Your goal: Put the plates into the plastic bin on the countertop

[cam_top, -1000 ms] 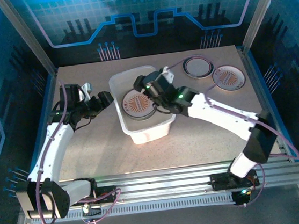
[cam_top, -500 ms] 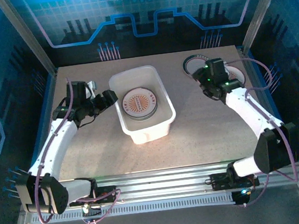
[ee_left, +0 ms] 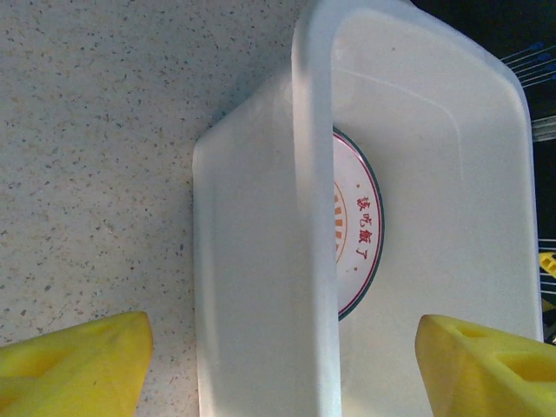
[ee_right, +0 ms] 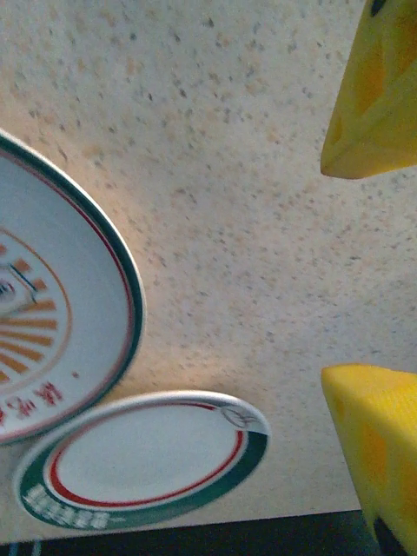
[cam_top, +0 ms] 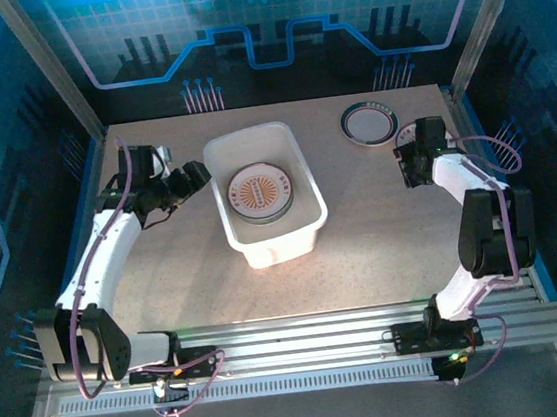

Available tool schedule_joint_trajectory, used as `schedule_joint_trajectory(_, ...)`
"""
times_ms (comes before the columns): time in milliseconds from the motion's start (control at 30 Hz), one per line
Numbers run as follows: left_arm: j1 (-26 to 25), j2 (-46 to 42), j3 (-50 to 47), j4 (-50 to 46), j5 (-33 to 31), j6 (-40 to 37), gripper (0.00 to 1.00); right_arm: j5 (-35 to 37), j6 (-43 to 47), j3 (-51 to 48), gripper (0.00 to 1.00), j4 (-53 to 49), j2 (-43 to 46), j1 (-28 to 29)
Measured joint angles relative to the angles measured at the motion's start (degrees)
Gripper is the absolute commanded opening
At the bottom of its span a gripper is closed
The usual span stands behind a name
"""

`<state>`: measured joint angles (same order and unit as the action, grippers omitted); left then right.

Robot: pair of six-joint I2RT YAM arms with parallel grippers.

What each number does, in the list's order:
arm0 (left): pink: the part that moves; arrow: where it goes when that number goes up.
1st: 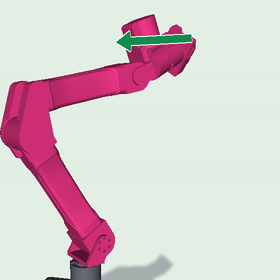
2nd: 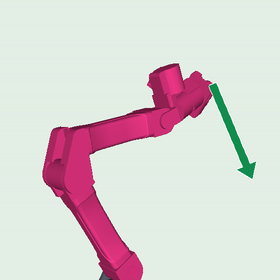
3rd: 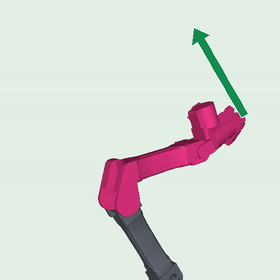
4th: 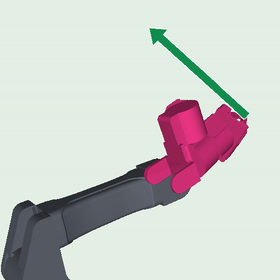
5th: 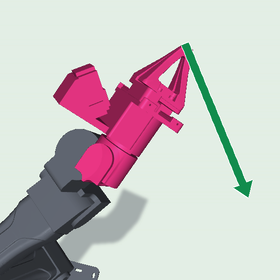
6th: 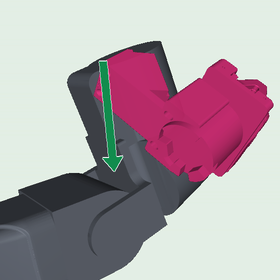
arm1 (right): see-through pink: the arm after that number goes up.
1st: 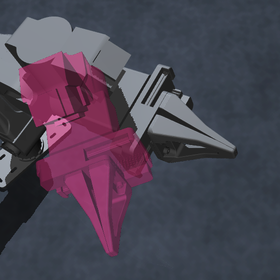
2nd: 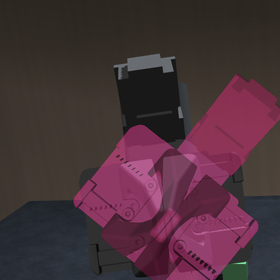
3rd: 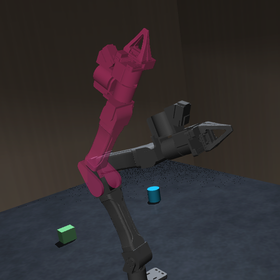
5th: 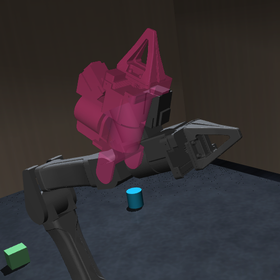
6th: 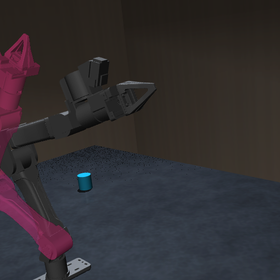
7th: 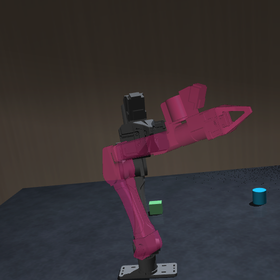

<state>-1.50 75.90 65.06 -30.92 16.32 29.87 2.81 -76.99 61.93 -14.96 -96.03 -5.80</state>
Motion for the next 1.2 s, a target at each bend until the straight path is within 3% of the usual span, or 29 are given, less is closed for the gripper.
schedule_joint_trajectory(333,1.2,6.6,4.9,0.4,0.5,0.0,0.80,4.3,-7.0,-0.9,0.51,4.7,-2.6,-1.5)
schedule_joint_trajectory(633,1.2,12.7,9.7,0.3,1.3,0.0,0.80,7.5,-7.5,2.5,0.49,5.1,-7.1,-1.7)
schedule_joint_trajectory(1200,1.2,15.5,13.3,-0.4,1.5,0.2,0.80,10.2,-7.5,8.5,0.45,4.3,-12.7,-1.9)
